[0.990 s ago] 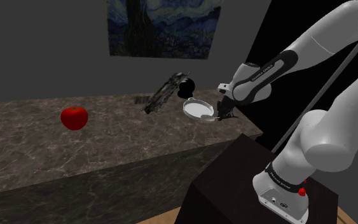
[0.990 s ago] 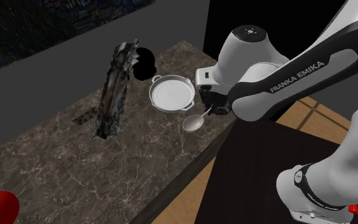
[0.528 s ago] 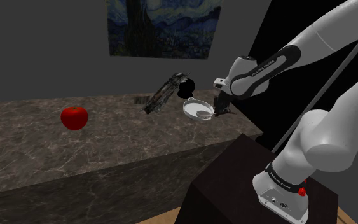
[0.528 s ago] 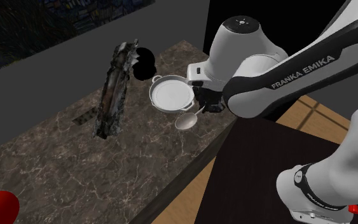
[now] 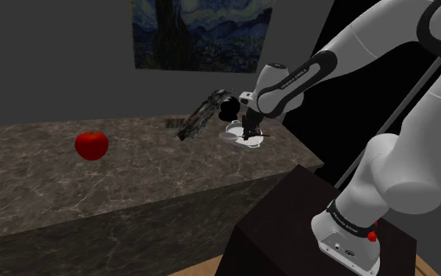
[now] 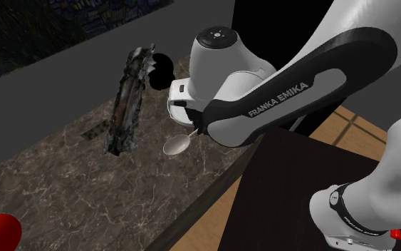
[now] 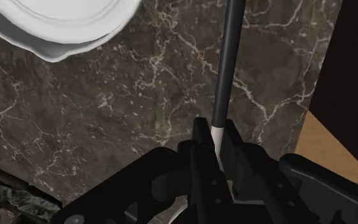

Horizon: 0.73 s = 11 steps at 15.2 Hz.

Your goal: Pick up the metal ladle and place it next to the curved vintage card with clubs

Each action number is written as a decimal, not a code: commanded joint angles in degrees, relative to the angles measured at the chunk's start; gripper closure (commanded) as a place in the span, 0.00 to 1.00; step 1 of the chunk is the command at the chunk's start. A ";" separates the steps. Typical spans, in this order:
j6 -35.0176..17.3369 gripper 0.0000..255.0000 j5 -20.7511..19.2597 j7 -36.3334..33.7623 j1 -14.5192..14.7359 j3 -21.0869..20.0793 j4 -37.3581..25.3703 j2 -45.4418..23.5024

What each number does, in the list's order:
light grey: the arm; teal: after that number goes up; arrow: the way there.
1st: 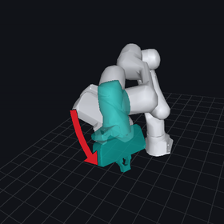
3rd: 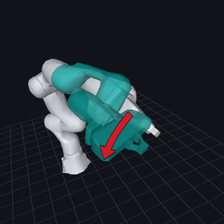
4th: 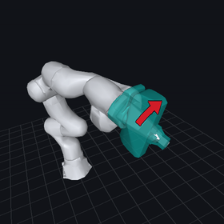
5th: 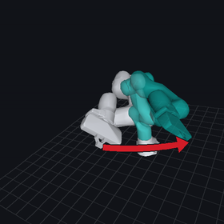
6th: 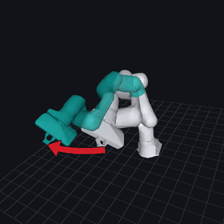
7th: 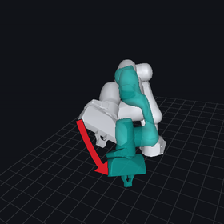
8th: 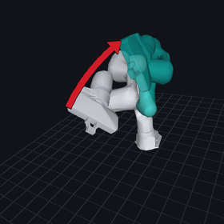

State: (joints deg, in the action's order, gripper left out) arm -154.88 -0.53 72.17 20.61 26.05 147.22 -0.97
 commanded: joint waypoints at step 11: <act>8.17 1.00 7.73 -6.61 4.85 -6.70 -24.21 -17.43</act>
State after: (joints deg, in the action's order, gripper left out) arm -147.93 7.03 66.49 25.04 19.74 125.48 -17.07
